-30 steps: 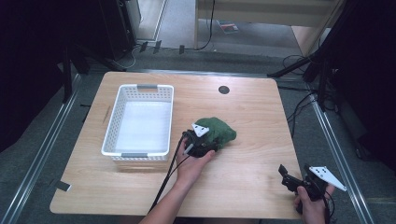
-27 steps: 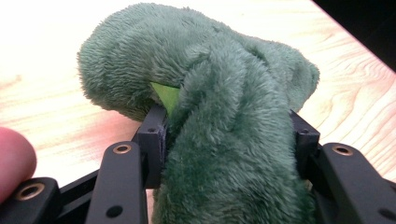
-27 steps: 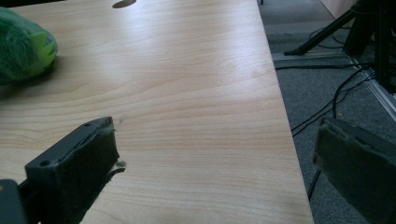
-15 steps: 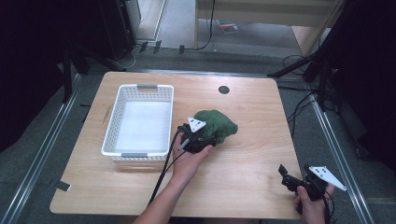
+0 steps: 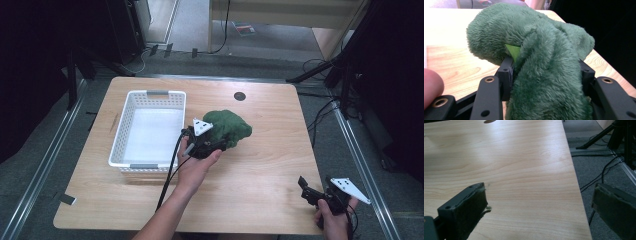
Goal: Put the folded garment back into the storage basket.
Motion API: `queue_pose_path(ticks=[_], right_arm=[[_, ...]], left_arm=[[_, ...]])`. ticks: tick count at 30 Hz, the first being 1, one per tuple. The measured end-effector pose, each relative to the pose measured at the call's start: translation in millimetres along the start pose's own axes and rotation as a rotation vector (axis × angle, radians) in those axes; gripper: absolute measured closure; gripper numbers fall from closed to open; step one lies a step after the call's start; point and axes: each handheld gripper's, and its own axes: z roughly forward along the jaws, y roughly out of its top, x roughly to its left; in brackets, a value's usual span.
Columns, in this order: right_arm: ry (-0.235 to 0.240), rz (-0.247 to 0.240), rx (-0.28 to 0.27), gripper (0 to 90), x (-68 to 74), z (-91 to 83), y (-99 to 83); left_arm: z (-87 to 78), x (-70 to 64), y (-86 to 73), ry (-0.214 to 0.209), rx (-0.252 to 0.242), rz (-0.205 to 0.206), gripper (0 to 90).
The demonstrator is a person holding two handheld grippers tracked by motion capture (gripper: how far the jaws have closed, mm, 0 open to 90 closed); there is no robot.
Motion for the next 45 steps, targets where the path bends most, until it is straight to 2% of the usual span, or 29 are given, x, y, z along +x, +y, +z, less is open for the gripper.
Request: queue_pose_path(ticks=[8, 17, 41, 45], right_arm=[[0.000, -0.005, 0.001, 0.1, -0.2, 0.2, 0.0], [-0.001, -0.007, 0.002, 0.1, -0.1, 0.3, 0.1], [-0.010, -0.007, 0.008, 0.1, 1.1, 0.6, 0.1], [-0.012, -0.007, 0.008, 0.1, 1.2, 0.6, 0.1]], left_arm=[[-11.0, 5.6, 11.2, -0.004, -0.021, 0.005, 48.1], [-20.3, 15.2, 20.5, 0.003, -0.047, -0.012, 48.1], [-55.6, 69.6, 36.3, 0.077, -0.121, -0.068, 49.1], [-62.6, 83.7, 36.3, 0.101, -0.127, -0.081, 49.2]])
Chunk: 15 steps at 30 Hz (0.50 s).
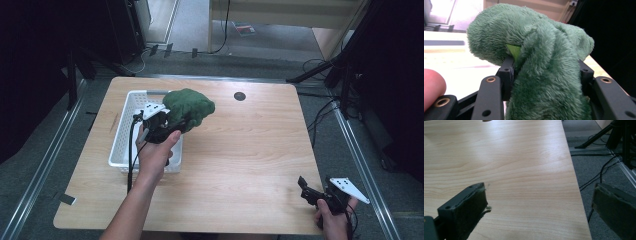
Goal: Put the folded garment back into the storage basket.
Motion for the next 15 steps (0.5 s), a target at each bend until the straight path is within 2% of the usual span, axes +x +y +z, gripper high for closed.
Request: queue_pose_path(ticks=[7, 8, 15], right_arm=[[-0.002, -0.001, 0.001, 0.1, 0.2, 0.1, 0.0], [-0.002, -0.002, 0.001, 0.1, 0.2, 0.2, 0.0], [-0.006, -0.004, 0.004, 0.1, 0.4, 0.4, 0.1]], left_arm=[[-8.9, 18.8, 2.5, 0.032, -0.013, -0.014, 49.3], [-11.4, 26.0, 2.7, 0.045, -0.015, -0.019, 49.3], [-14.8, 50.9, -0.6, 0.101, -0.017, -0.022, 49.4]])
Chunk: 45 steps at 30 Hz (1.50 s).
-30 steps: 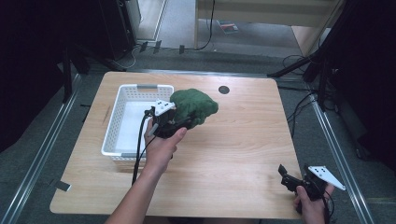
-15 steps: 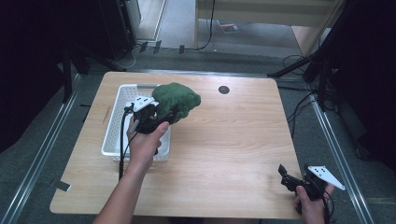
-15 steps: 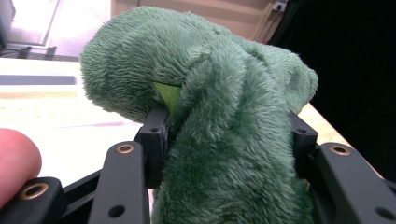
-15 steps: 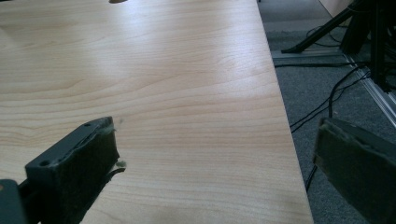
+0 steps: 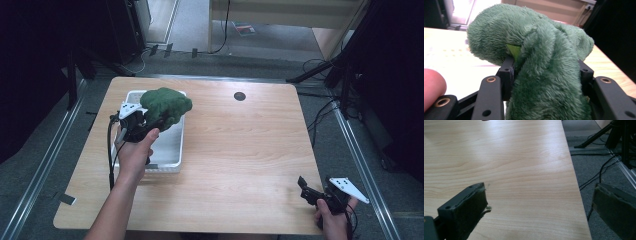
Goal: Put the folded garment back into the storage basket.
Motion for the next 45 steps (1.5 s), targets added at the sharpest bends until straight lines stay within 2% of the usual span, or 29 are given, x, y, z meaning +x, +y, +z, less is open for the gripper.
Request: queue_pose_path(ticks=[9, 17, 19, 20, 21, 23, 25, 29, 33, 35, 38, 43, 45], right_arm=[[-0.002, -0.003, 0.001, 0.1, 0.0, 0.3, 0.1], [-0.003, 0.000, 0.003, 0.1, 0.3, 0.3, 0.1], [-0.003, -0.002, 0.001, 0.1, 0.0, 0.3, 0.1], [-0.003, -0.001, 0.001, 0.1, 0.0, 0.3, 0.1], [-0.003, -0.002, 0.001, 0.1, -0.1, 0.3, 0.1], [-0.002, -0.002, 0.001, 0.1, -0.1, 0.4, 0.1], [-0.002, -0.001, 0.001, 0.1, -0.2, 0.3, 0.1], [-0.001, 0.000, 0.000, 0.1, -0.3, 0.3, 0.1], [-0.001, 0.001, 0.000, 0.1, -0.4, 0.3, 0.1], [-0.002, 0.003, 0.001, 0.1, -0.1, 0.1, 0.0], [-0.001, 0.003, 0.001, 0.1, -0.2, 0.2, 0.1], [-0.003, 0.002, 0.001, 0.0, -0.3, 0.3, 0.1], [-0.003, 0.001, 0.002, 0.1, -0.3, 0.4, 0.1]], left_arm=[[9.4, 29.7, -5.0, 0.065, 0.028, -0.002, 49.3], [23.3, 45.3, -11.1, 0.104, 0.071, -0.011, 49.2], [31.5, 50.8, -14.2, 0.111, 0.102, -0.021, 49.0], [31.5, 50.8, -14.2, 0.111, 0.102, -0.021, 48.9], [38.0, 53.7, -16.8, 0.140, 0.132, -0.028, 48.8], [43.4, 58.0, -18.9, 0.153, 0.160, -0.049, 48.8], [47.4, 61.2, -20.1, 0.157, 0.183, -0.063, 48.8], [54.7, 60.8, -21.8, 0.144, 0.233, -0.047, 47.2], [57.4, 60.2, -22.0, 0.135, 0.270, -0.034, 40.7], [58.2, 59.1, -20.8, 0.134, 0.273, -0.024, 32.8], [58.0, 59.2, -18.4, 0.133, 0.291, -0.036, 15.6], [50.7, 58.3, -14.5, 0.101, 0.234, -0.046, 8.1], [46.2, 56.8, -12.7, 0.073, 0.212, -0.038, 5.7]])
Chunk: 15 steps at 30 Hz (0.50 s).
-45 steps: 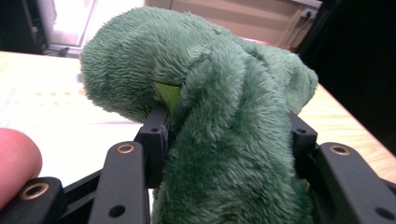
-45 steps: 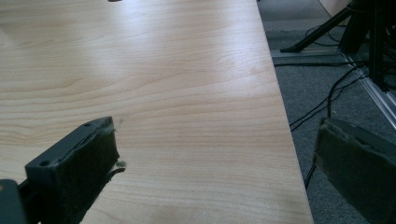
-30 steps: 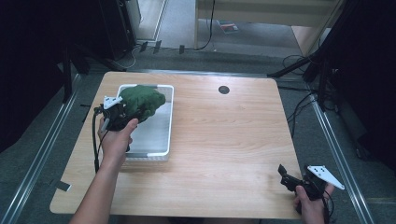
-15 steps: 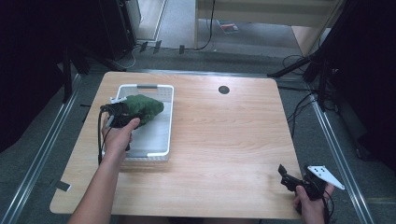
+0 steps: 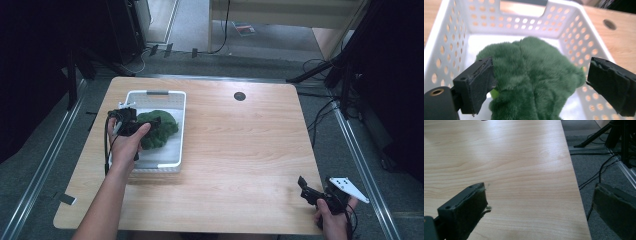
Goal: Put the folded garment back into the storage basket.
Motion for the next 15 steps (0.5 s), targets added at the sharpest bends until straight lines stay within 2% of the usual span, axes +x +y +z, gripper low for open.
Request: queue_pose_path(ticks=[2, 4, 5, 9, 15], right_arm=[[0.000, 0.000, 0.000, 0.1, 0.0, 0.0, 0.0], [0.000, 0.003, 0.003, 0.1, 0.2, 0.0, 0.0], [-0.001, 0.000, 0.001, 0.1, 0.0, 0.0, 0.0], [-0.002, 0.002, 0.000, 0.1, -0.1, 0.0, 0.0], [-0.002, 0.001, 0.000, 0.1, 0.0, 0.0, 0.0]], left_arm=[[-5.3, -2.3, 0.7, -0.025, -0.026, 0.002, 3.5], [-8.2, -3.6, 1.1, -0.029, -0.037, 0.002, 3.4], [-14.3, -6.0, 1.9, -0.037, -0.068, 0.005, 3.4], [-26.5, -9.7, 2.1, -0.052, -0.107, 0.038, 3.4], [-41.7, -8.0, -0.8, -0.070, -0.138, 0.063, 1.6]])
